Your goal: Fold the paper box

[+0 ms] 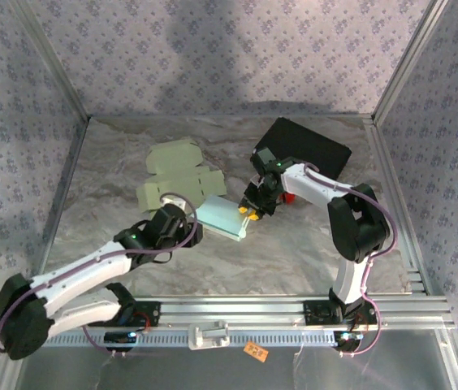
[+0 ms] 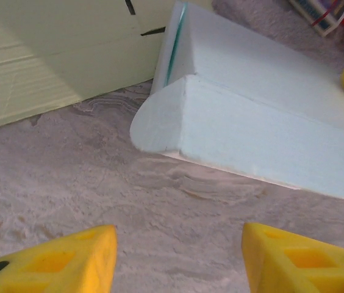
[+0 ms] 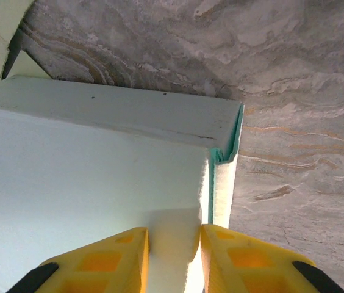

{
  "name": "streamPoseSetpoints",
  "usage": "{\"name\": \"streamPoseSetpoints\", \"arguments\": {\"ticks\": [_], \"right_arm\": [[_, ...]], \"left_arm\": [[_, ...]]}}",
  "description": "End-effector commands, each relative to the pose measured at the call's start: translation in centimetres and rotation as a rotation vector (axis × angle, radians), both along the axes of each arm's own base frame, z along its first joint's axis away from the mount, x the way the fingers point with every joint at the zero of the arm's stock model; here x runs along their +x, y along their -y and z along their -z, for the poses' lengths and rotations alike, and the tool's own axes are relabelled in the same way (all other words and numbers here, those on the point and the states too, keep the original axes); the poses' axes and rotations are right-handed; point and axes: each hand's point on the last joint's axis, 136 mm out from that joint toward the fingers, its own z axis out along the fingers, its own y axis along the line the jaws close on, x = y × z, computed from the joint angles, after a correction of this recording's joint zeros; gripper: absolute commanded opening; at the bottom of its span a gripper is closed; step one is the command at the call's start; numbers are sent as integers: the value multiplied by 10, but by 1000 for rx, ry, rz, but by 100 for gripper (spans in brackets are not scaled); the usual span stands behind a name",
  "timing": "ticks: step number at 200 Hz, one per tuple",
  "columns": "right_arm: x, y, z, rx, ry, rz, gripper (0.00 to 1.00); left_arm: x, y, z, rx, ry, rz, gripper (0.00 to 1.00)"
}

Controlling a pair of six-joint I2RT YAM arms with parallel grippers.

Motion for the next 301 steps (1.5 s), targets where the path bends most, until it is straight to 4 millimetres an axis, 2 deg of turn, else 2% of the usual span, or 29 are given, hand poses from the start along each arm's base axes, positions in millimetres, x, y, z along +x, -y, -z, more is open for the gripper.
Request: {"name": "streamPoseSetpoints", "arguments": {"ticks": [1,15,35,58,85,109,128,161,190,231,301], "right_arm": [[-2,7,0,-49,16,-26,29],[-1,10,0,-61,25,-37,29],[0,12,-1,-81,37,-58,29],[1,13,-3,-87,52,-87,30],[3,14,-6,-105,65,-125,33],[2,10,-6,-81,53,-143,38],[-4,0,-4,-46,38,-168,44],[-15,-3,10,-54,-14,-183,47],[-19,0,21,-83,-23,-195,48],[-22,13,36,-149,-40,-229,47],[-20,35,40,-222,-21,-296,45]], "left_arm": [[-5,-11,-43,-104,-49,-97,56],[-2,-21,-63,-173,-124,-177,54],[10,-26,-87,-266,-175,-221,54],[35,-24,-91,-293,-255,-204,55],[70,3,-74,-259,-344,-53,56],[85,18,-32,-205,-466,12,55],[91,25,-11,-186,-524,43,53],[81,19,24,-104,-581,47,52],[76,19,35,-108,-584,55,52],[64,21,49,-71,-618,65,49],[41,31,47,-69,-632,62,44]]}}
